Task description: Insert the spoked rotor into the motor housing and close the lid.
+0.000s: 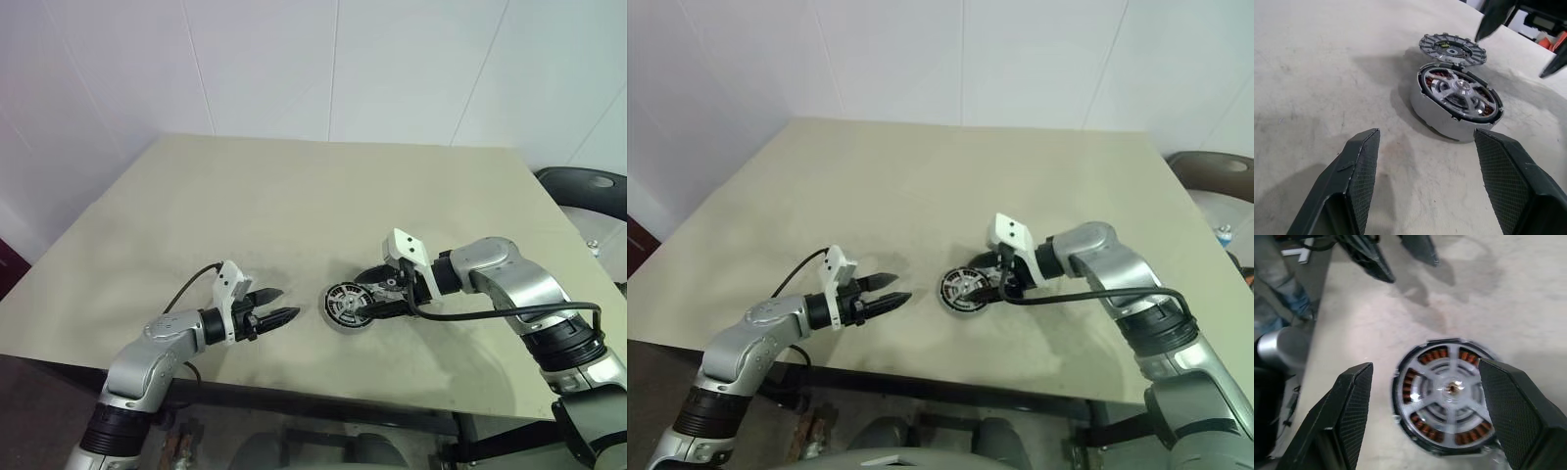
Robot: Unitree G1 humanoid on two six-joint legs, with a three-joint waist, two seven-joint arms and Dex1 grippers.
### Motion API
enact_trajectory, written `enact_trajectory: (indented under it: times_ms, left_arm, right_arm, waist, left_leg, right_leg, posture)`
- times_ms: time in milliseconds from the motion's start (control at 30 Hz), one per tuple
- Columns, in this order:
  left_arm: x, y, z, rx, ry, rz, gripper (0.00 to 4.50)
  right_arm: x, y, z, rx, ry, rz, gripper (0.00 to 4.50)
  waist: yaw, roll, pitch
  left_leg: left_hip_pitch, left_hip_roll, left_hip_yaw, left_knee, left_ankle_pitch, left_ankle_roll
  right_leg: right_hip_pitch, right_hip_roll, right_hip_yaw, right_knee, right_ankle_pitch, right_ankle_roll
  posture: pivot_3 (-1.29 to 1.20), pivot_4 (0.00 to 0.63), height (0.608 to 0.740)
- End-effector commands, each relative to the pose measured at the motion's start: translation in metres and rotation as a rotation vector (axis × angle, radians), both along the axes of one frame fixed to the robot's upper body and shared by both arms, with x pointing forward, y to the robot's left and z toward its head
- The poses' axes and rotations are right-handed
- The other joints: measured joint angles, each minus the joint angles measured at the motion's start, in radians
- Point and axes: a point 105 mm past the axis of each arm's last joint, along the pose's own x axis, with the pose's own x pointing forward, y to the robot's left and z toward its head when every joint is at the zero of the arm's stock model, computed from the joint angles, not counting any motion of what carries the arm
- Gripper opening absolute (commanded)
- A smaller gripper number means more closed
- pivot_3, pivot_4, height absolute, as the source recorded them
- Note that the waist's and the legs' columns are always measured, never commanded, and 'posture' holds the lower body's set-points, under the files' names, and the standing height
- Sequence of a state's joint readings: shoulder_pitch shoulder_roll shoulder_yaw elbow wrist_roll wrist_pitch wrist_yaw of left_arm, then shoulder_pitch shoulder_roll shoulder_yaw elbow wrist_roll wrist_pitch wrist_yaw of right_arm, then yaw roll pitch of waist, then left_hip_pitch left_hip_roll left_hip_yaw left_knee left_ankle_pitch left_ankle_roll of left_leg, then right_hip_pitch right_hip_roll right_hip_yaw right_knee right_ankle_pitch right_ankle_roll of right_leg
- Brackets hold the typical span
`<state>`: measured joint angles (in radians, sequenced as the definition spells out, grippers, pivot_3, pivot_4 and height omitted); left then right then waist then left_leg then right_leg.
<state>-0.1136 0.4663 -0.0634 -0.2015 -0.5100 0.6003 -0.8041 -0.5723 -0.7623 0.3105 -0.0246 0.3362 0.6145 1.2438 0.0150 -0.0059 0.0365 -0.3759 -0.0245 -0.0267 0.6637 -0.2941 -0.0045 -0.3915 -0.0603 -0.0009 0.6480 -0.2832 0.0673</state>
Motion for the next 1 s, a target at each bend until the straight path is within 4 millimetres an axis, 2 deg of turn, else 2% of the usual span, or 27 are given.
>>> enact_trajectory:
  times_ms: [33,233,367,433,500,567,733,867,933,1000]
  left_arm:
    - [0.003,-0.003,0.013,-0.01,-0.058,-0.015,3.25]
    - [0.002,-0.001,0.014,-0.008,-0.059,-0.014,3.25]
    - [0.002,0.0,0.015,-0.007,-0.065,-0.011,3.25]
    - [0.003,0.0,0.016,-0.007,-0.066,-0.006,3.25]
    - [0.005,0.001,0.016,-0.006,-0.066,-0.004,3.25]
    - [0.006,0.002,0.016,-0.004,-0.066,-0.004,3.25]
    - [0.006,0.007,0.017,0.003,-0.064,0.001,3.25]
    - [0.004,0.009,0.016,0.01,-0.06,0.006,3.25]
    - [0.003,0.008,0.017,0.01,-0.061,0.006,3.25]
    - [0.002,0.008,0.017,0.01,-0.061,0.005,3.25]
  right_arm:
    - [0.006,-0.002,0.009,0.003,-0.043,-0.01,3.58]
    - [0.01,0.004,0.01,0.023,-0.068,-0.025,3.58]
    - [0.038,0.025,0.029,0.113,-0.282,-0.131,3.58]
    - [0.022,0.038,0.026,0.128,-0.281,-0.035,3.58]
    - [0.007,0.043,0.016,0.117,-0.253,0.032,3.17]
    - [0.005,0.044,0.012,0.127,-0.226,0.028,2.72]
    - [0.009,0.041,0.003,0.091,-0.19,0.03,1.01]
    - [0.021,0.034,-0.011,0.058,-0.206,-0.048,1.01]
    - [0.021,0.031,-0.015,0.059,-0.195,-0.056,0.68]
    - [0.018,0.028,-0.018,0.055,-0.178,-0.043,0.1]
  waist:
    - [-0.001,0.0,0.0]
    - [-0.002,0.0,0.0]
    - [-0.005,0.0,0.0]
    - [0.0,0.0,0.0]
    - [0.005,0.0,0.0]
    - [0.002,0.0,0.0]
    - [-0.005,0.0,0.0]
    - [-0.003,0.0,0.0]
    - [-0.003,0.0,0.0]
    - [-0.003,0.0,0.0]
  left_leg:
    - [0.0,0.0,0.0,0.0,0.0,0.0]
    - [0.0,0.0,0.0,0.0,0.0,0.0]
    - [0.001,0.0,0.0,0.0,0.0,0.0]
    - [0.001,0.0,0.0,0.0,0.0,-0.001]
    - [-0.001,0.0,0.0,0.0,0.0,-0.001]
    - [-0.001,-0.001,0.0,0.0,0.0,0.0]
    - [0.0,-0.001,0.0,0.0,0.0,0.001]
    - [0.001,0.0,0.0,0.0,0.0,0.0]
    - [0.001,0.0,0.0,0.0,0.0,0.0]
    - [0.0,-0.001,0.0,0.0,0.0,0.0]
  right_leg:
    - [0.0,0.0,0.0,0.0,0.0,0.0]
    - [0.0,0.0,0.0,0.0,0.0,-0.001]
    - [0.0,0.0,0.0,0.001,0.0,0.0]
    - [-0.001,0.0,0.0,0.002,0.0,0.0]
    - [-0.001,0.0,0.0,0.001,0.0,0.0]
    - [0.0,0.0,0.0,0.0,0.0,0.0]
    - [0.0,-0.001,0.001,0.0,0.0,0.0]
    - [0.0,0.0,0.001,0.001,0.0,0.0]
    - [0.0,0.0,0.001,0.001,0.0,0.0]
    - [0.0,0.0,0.001,0.001,0.0,0.0]
  posture:
    - [0.0,0.0,0.74]
    - [0.0,0.0,0.74]
    - [0.0,0.0,0.74]
    - [0.0,0.0,0.74]
    - [0.0,0.0,0.74]
    - [0.0,0.0,0.74]
    - [0.0,0.0,0.74]
    - [0.0,0.0,0.74]
    - [0.0,0.0,0.74]
    - [0.0,0.0,0.74]
